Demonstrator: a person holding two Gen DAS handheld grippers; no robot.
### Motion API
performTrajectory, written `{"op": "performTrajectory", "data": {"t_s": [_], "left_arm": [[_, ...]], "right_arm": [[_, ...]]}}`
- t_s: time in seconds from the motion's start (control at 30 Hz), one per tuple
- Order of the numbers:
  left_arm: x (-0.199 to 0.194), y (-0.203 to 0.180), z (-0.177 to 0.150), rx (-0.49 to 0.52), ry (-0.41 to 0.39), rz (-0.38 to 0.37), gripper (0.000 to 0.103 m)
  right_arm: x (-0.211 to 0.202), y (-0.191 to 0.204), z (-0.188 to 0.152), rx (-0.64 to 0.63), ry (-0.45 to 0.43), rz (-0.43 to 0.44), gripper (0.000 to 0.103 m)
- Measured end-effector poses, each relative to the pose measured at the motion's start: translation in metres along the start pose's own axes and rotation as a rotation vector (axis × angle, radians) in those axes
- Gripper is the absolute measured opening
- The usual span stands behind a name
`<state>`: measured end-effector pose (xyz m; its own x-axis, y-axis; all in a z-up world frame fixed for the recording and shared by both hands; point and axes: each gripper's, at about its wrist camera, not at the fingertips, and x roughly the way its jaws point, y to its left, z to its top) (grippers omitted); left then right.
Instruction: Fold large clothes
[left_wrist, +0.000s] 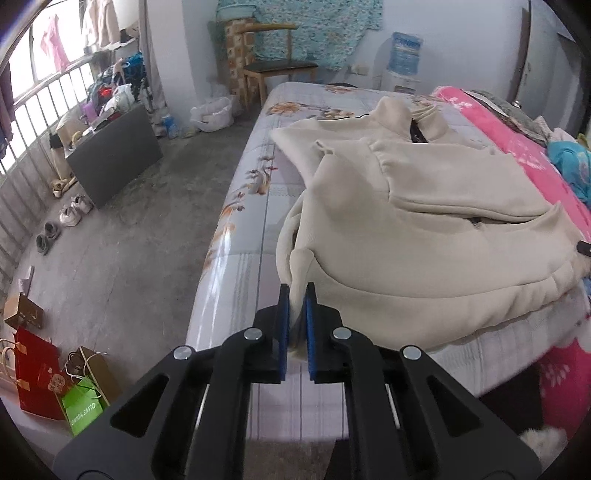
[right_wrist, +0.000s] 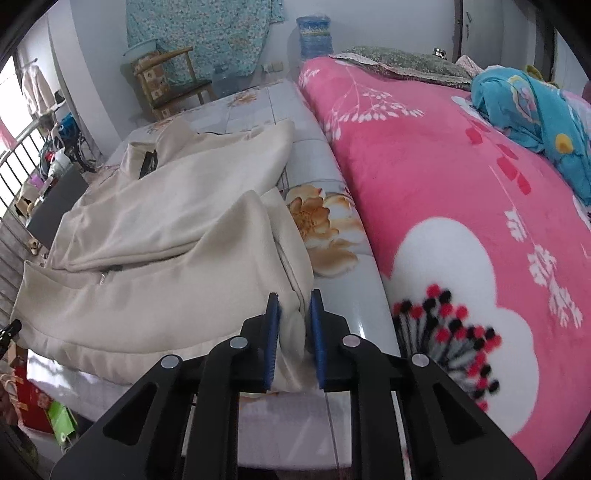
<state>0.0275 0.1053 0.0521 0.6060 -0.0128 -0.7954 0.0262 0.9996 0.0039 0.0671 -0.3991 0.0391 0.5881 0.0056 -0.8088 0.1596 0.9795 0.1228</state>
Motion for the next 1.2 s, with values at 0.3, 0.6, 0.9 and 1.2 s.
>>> {"op": "performTrajectory", "data": {"t_s": [0.3, 0.6, 0.9, 1.2], "left_arm": [[0.005, 0.030, -0.018, -0.096, 0.070, -0.056, 0.016], [-0.019, 0.034, -0.001, -0.092, -0.049, -0.060, 0.036], [-0.013, -0.005, 0.003, -0.031, -0.029, -0.139, 0.045], [-0.002, -0.033, -0.002, 0.040, 0.003, -0.136, 0.050]], "right_arm": [[0.003, -0.017, -0.023, 0.074, 0.068, 0.000, 0.034], [-0.031, -0.008, -0.011, 0.041, -0.038, -0.025, 0.062], [-0.039, 0.020, -0.010, -0.023, -0.059, 0.018, 0.074], [-0.034, 0.040, -0.013, -0.076, -0.038, 0.043, 0.079]]}}
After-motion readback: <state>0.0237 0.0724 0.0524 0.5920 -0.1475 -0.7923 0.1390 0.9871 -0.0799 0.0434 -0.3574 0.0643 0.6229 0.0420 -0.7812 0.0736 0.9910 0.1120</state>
